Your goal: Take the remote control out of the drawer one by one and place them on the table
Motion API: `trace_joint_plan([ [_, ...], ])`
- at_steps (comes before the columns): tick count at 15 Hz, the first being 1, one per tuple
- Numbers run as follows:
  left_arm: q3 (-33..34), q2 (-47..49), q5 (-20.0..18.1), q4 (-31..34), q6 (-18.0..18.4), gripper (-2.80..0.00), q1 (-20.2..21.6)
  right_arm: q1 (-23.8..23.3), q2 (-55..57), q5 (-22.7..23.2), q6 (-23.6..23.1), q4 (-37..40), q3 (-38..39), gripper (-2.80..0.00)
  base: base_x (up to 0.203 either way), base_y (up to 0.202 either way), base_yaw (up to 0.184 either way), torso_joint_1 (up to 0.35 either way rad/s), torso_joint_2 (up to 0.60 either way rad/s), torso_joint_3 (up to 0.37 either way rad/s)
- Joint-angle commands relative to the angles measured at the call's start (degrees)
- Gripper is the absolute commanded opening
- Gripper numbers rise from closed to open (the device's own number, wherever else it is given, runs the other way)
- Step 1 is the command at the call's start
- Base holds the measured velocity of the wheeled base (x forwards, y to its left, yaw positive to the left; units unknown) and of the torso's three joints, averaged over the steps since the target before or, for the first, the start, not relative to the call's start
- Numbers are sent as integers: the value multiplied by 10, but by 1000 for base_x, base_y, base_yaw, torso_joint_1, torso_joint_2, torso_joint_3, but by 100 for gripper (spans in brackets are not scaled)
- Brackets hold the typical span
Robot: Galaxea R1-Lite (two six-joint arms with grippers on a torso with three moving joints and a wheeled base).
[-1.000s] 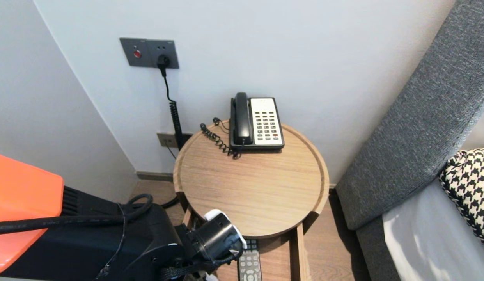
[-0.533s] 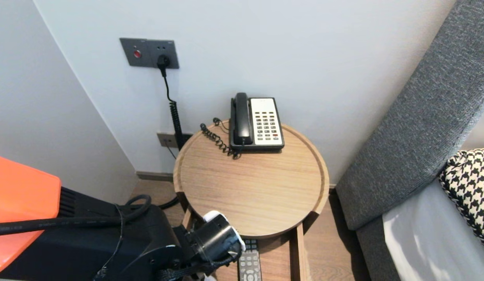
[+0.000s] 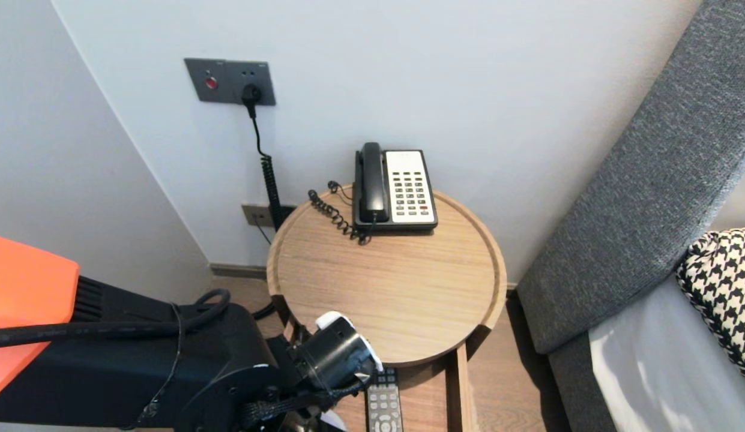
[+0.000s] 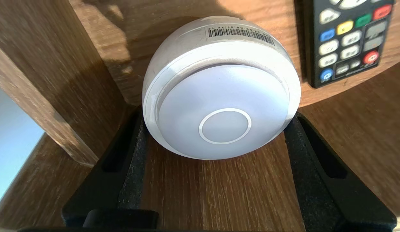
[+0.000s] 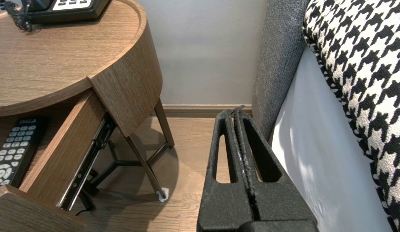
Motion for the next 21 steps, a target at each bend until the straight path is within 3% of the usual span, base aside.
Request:
trace_joint_plan([
  [1, -9, -8, 1, 4, -4, -280, 0, 0, 1, 0, 0, -1, 14, -280, 0, 0, 0, 0, 0, 0],
  [16, -58, -112, 2, 85, -4, -280, 7, 0, 1, 0, 0, 0, 14, -280, 0, 0, 0, 0, 0, 0],
  [21, -126, -142, 2, 146, -5, -280, 44, 0, 1, 0, 1, 0, 14, -280, 0, 0, 0, 0, 0, 0],
])
